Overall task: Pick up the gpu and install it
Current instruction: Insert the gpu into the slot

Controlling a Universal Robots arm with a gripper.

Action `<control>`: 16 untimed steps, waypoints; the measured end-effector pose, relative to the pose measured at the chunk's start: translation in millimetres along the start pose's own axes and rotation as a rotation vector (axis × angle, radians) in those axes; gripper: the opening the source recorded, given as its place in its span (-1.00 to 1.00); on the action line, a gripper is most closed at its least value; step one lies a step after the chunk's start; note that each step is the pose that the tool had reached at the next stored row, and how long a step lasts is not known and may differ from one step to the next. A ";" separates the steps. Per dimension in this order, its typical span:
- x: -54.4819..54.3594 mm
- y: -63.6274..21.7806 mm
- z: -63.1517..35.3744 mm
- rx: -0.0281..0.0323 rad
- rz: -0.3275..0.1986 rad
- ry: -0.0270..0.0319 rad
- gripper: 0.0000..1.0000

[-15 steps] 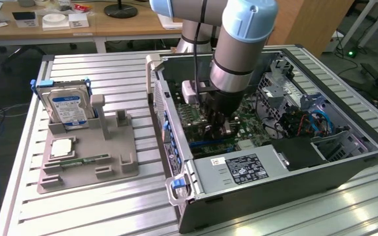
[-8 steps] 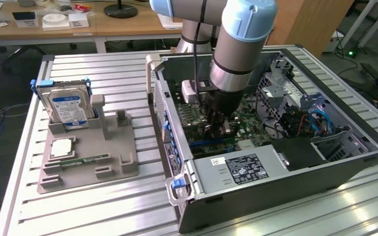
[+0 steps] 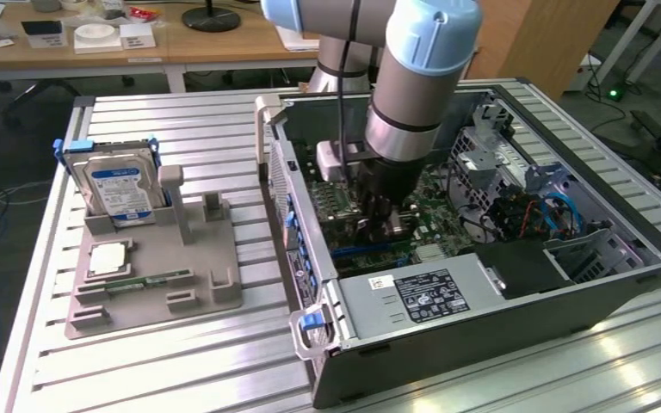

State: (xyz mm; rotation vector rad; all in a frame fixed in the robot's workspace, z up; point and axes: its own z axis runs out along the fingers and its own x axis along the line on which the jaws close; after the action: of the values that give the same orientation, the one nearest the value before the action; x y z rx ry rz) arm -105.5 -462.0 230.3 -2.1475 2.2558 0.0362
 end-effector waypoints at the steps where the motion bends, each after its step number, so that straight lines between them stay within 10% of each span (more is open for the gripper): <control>1: -0.1 0.2 0.5 0.0000 0.000 0.0000 -0.44; 16: -1.0 0.4 1.1 -0.0001 0.000 0.0000 -0.44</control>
State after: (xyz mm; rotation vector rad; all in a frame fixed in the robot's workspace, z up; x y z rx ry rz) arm -105.9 -460.9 229.2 -2.1476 2.2558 0.0363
